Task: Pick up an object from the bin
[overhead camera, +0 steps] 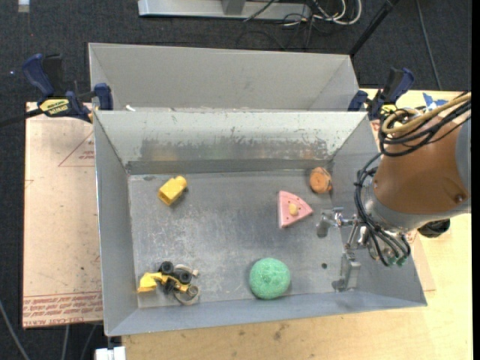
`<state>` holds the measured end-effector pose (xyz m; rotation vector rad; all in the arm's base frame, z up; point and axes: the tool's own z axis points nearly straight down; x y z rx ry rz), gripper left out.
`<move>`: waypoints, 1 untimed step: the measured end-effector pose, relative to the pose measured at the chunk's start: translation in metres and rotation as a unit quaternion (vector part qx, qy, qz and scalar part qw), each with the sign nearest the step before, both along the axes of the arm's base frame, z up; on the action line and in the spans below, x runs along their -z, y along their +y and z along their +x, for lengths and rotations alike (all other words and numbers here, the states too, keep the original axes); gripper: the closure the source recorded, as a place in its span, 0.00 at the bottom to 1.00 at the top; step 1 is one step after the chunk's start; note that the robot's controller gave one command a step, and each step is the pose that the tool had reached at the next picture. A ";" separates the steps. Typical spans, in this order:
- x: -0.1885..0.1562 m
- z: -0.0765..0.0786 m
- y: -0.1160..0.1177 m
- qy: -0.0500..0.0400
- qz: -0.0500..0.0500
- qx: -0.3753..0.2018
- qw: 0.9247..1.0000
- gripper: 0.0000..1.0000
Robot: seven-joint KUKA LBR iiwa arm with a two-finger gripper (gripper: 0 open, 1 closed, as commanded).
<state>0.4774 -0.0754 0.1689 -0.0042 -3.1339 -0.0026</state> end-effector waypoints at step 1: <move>-0.004 0.002 0.000 -0.004 -0.001 -0.002 1.000 0.00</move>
Offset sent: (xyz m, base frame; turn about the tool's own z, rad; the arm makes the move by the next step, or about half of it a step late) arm 0.0098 0.0962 -0.0989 -0.2764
